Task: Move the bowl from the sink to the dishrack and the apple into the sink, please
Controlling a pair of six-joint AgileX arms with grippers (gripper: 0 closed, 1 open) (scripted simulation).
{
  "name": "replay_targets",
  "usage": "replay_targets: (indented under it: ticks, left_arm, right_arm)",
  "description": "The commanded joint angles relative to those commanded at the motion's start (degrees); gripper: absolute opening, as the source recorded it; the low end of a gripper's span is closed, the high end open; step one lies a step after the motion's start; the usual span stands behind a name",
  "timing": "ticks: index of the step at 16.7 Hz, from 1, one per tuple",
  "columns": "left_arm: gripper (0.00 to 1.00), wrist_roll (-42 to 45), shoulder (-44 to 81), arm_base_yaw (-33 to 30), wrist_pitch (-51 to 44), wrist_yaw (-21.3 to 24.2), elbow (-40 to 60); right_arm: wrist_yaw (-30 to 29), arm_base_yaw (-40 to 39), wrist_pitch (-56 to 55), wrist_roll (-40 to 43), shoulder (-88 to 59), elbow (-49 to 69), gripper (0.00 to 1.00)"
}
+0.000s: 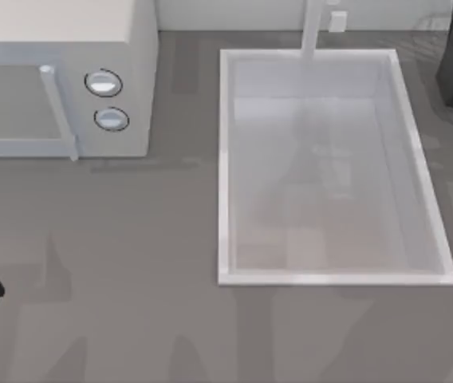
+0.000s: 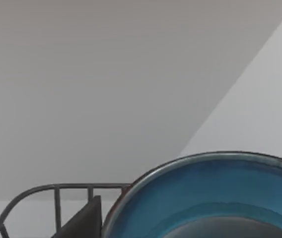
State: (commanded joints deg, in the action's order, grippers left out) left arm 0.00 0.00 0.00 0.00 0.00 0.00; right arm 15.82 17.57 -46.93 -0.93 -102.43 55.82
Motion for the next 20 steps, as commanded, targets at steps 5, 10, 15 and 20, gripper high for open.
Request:
replay_targets:
  ticks: [5, 10, 15, 20]
  left_arm:
    - [1.00, 0.00, 0.00, 0.00, 0.00, 0.00, 0.00]
    - [1.00, 0.00, 0.00, 0.00, 0.00, 0.00, 0.00]
    - [1.00, 0.00, 0.00, 0.00, 0.00, 0.00, 0.00]
    - [1.00, 0.00, 0.00, 0.00, 0.00, 0.00, 0.00]
  right_arm:
    - [-1.63, -1.99, 4.69, 0.07, 10.29, -5.65, 1.00]
    - [-4.97, -5.65, 14.80, 0.57, 32.79, -17.63, 1.00]
    - [-9.07, -10.15, 27.94, 1.44, 61.38, -33.06, 1.00]
    - [-13.03, -14.49, 39.68, 1.57, 87.23, -47.01, 1.00]
